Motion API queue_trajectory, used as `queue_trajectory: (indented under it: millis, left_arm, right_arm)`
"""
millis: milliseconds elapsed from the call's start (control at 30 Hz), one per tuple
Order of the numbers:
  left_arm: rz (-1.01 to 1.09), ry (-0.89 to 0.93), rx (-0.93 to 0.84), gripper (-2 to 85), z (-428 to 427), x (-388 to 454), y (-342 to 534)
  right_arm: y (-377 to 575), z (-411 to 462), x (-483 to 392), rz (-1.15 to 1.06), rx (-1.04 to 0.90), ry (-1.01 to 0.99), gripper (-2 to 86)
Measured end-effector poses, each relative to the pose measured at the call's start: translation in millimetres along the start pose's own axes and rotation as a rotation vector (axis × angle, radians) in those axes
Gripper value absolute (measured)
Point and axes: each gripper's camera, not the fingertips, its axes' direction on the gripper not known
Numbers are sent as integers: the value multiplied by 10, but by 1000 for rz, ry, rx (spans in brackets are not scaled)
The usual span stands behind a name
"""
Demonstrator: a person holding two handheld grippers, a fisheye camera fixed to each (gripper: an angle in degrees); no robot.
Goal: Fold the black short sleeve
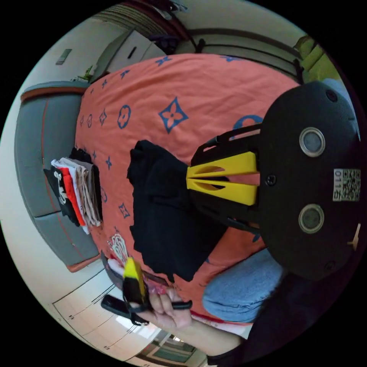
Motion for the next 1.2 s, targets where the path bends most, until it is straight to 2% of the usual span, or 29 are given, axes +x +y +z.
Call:
queue_trajectory:
  millis: [133, 267, 367, 500, 567, 667, 767, 833, 967, 1133, 1200]
  left_arm:
    - [-58, -79, -147, 1, 714, 38, -468]
    - [-127, -344, -275, 0, 1191, -68, -762]
    - [-126, -283, -255, 2, 1180, -14, -856]
    - [33, -243, -125, 7, 939, 406, -926]
    - [65, -256, -124, 11, 967, 531, -1007]
    - [73, -226, -322, 23, 1347, 587, -1175]
    - [69, -413, -491, 16, 1704, 575, -1257]
    - [76, -495, -482, 8, 1750, 591, -1301]
    - [-43, -426, -471, 2, 1725, 414, -1357]
    - [-145, -346, -507, 1, 1687, 55, -1275]
    - [-160, -148, -537, 6, 1625, -74, -1173]
  right_arm:
    - [192, 59, -232, -48, -87, 24, 1]
    - [541, -92, -504, -117, -129, 78, 3]
    - [688, -305, -656, -204, -166, 118, 4]
    - [584, -686, -621, -112, 29, 30, 3]
    - [466, -644, -659, -95, 44, 57, 4]
    - [316, -471, -800, -109, -7, 59, 7]
    - [279, -385, -1039, -174, -67, 76, 13]
    - [291, -394, -1220, -247, -60, 152, 13]
    - [362, -296, -1606, -447, -77, 310, 7]
    - [343, -334, -1816, -444, -63, 339, 5]
    - [230, -451, -1863, -435, -33, 335, 8]
